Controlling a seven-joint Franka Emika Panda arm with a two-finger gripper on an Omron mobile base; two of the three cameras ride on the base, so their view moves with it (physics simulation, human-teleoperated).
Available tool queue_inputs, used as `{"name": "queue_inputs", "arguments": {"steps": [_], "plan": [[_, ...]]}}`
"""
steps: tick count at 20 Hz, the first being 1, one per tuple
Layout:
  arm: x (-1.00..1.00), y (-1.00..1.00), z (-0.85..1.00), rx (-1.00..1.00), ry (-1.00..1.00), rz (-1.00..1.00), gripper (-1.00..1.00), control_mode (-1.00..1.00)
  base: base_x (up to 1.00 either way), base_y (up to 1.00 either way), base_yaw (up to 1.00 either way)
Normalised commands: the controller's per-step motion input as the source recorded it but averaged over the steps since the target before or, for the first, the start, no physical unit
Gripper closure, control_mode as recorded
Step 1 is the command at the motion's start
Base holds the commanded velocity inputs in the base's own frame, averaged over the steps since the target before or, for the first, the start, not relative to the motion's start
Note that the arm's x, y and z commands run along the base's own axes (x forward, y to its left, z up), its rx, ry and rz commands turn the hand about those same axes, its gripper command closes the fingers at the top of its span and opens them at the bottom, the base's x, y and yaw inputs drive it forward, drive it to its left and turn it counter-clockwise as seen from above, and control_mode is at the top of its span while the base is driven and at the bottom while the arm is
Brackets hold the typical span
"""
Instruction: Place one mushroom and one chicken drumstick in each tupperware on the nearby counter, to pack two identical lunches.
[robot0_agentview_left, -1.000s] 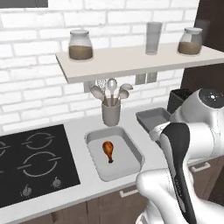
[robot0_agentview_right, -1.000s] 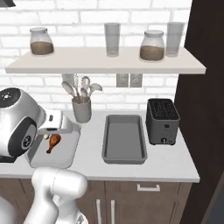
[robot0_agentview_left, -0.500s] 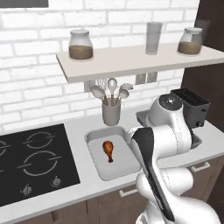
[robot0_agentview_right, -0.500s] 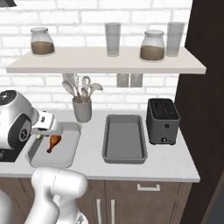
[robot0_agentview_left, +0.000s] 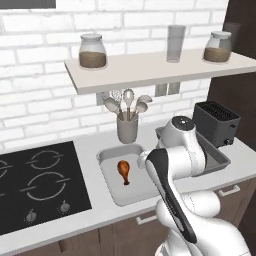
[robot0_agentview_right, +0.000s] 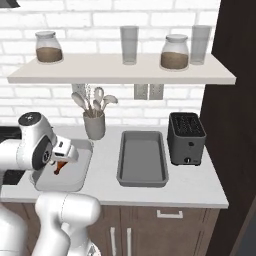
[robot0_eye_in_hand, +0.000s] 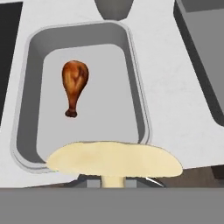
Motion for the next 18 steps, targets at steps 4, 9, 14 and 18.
{"name": "queue_inputs", "arguments": {"steps": [4, 9, 14, 18], "plan": [[0.39, 0.00, -0.44, 0.00, 0.01, -0.02, 1.00, -1.00, 0.00, 0.00, 0.00], [0.37, 0.05, -0.45, 0.00, 0.01, 0.00, 1.00, -1.00, 0.00, 0.00, 0.00], [0.40, 0.27, -0.50, 0.00, 0.01, 0.00, 1.00, -1.00, 0.00, 0.00, 0.00], [0.48, 0.36, -0.46, 0.00, 0.00, 0.00, 1.00, -1.00, 0.00, 0.00, 0.00]]}}
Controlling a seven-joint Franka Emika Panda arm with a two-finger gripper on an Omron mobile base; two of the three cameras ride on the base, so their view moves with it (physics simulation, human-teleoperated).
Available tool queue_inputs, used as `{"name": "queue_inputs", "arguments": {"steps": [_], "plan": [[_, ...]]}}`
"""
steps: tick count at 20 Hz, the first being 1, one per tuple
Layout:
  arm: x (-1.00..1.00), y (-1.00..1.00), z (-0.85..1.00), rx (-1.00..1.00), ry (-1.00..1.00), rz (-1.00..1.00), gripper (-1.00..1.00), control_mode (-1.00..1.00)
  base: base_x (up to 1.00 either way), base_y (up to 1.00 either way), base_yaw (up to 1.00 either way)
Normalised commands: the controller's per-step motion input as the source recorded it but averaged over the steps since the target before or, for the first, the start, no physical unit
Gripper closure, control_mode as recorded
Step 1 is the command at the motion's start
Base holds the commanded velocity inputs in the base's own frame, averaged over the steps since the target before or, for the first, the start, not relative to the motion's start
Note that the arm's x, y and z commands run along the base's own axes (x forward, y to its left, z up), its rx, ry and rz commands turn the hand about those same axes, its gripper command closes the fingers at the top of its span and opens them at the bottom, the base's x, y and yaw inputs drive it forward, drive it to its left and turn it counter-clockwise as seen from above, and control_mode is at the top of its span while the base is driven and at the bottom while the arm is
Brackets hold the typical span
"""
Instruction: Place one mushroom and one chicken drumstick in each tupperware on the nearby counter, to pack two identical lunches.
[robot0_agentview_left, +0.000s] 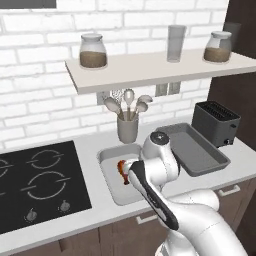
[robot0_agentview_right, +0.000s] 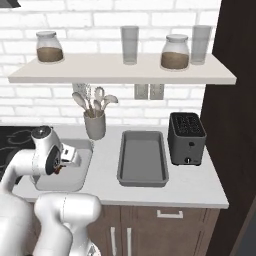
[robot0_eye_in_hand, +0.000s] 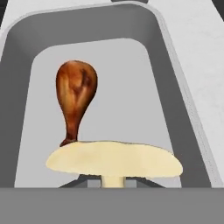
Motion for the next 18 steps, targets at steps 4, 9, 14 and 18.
{"name": "queue_inputs", "arguments": {"steps": [4, 9, 14, 18], "plan": [[0.63, 0.20, -0.36, 0.00, 0.00, 0.00, -1.00, -1.00, 0.00, 0.00, 0.00], [0.54, -0.02, -0.41, 0.00, 0.00, -0.06, -1.00, -1.00, 0.00, 0.00, 0.00], [0.14, -0.12, -0.13, 0.00, -0.02, -0.07, -1.00, -1.00, 0.00, 0.00, 0.00], [-0.57, 0.00, 0.87, -0.01, -0.24, 0.00, -1.00, -1.00, 0.00, 0.00, 0.00]]}}
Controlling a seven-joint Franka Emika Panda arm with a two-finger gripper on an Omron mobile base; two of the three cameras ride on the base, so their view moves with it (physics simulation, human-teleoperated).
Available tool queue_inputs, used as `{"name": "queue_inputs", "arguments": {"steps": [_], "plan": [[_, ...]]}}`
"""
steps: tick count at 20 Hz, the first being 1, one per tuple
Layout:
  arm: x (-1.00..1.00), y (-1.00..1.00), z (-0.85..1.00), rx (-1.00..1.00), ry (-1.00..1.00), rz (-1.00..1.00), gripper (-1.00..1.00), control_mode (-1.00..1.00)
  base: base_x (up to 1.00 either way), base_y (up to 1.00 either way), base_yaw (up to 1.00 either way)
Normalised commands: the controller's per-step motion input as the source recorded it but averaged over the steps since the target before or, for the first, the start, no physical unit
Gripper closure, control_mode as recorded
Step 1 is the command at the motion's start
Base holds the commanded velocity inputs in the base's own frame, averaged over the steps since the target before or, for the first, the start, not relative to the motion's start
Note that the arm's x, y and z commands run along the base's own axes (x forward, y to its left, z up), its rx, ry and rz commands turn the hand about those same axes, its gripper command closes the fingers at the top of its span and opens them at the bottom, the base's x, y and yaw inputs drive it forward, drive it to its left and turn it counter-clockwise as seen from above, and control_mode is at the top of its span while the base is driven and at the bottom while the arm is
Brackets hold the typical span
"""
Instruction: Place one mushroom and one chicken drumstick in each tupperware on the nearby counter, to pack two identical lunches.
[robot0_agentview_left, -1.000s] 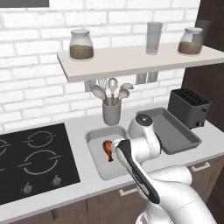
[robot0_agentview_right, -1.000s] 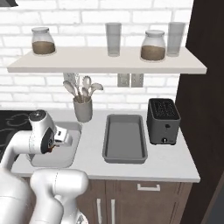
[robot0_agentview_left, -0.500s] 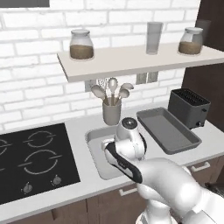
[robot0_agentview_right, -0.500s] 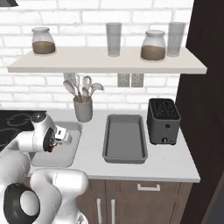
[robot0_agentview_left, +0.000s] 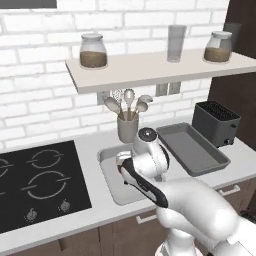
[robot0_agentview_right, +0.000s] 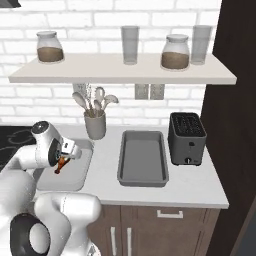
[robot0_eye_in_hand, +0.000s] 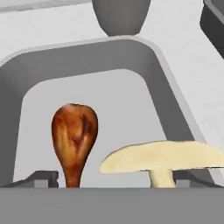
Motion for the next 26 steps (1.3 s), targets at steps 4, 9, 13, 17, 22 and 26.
{"name": "queue_inputs", "arguments": {"steps": [4, 9, 13, 17, 22, 26], "plan": [[-0.56, 0.00, 0.83, -0.03, -0.19, -0.02, -1.00, -1.00, 0.00, 0.00, 0.00], [0.08, -0.04, -0.23, -0.05, -0.01, -0.13, -1.00, -1.00, 0.00, 0.00, 0.00], [0.42, 0.14, -0.29, -0.08, 0.06, -0.09, -1.00, -1.00, 0.00, 0.00, 0.00], [0.42, 0.34, 0.00, -0.12, 0.27, -0.05, -1.00, -1.00, 0.00, 0.00, 0.00], [0.46, 0.06, -0.35, -0.13, 0.29, -0.02, -1.00, -1.00, 0.00, 0.00, 0.00], [0.33, 0.10, -0.52, -0.11, 0.01, 0.00, -1.00, -1.00, 0.00, 0.00, 0.00]]}}
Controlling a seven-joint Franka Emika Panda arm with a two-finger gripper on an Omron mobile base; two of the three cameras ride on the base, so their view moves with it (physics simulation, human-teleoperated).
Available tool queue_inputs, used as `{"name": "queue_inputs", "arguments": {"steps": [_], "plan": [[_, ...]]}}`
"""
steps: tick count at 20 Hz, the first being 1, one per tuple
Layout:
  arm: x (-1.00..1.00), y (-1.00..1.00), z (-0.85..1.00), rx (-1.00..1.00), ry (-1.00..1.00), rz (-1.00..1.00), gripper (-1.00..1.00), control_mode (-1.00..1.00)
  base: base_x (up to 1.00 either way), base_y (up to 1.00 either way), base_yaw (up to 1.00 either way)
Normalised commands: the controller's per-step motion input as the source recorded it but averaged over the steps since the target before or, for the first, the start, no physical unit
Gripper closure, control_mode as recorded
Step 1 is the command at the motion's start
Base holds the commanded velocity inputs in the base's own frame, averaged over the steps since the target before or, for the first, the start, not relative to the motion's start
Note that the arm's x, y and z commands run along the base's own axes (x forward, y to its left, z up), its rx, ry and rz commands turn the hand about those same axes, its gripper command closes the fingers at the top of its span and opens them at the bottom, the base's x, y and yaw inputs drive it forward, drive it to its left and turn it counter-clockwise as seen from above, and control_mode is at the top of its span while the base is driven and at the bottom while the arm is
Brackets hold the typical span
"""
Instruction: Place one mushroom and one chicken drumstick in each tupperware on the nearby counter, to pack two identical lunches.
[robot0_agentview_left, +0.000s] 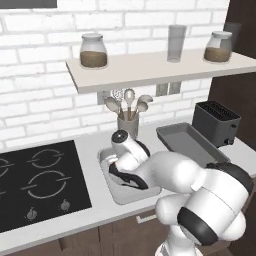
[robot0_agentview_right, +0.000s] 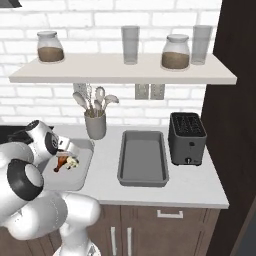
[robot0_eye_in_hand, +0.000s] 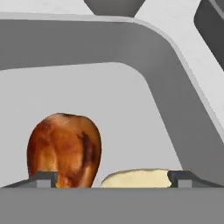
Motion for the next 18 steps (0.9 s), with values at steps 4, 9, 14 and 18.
{"name": "queue_inputs", "arguments": {"steps": [4, 9, 14, 18], "plan": [[0.10, 0.36, -0.17, -0.06, -0.01, 0.00, -1.00, -1.00, 0.00, 0.00, 0.00], [-0.56, -0.01, 0.45, -0.01, -0.10, 0.00, -1.00, -1.00, 0.00, 0.00, 0.00], [-0.82, -0.48, 0.57, 0.04, -0.07, 0.00, -1.00, -1.00, 0.00, 0.00, 0.00], [-0.72, -0.73, 0.35, 0.21, 0.00, 0.03, -1.00, -1.00, 0.00, 0.00, 0.00]]}}
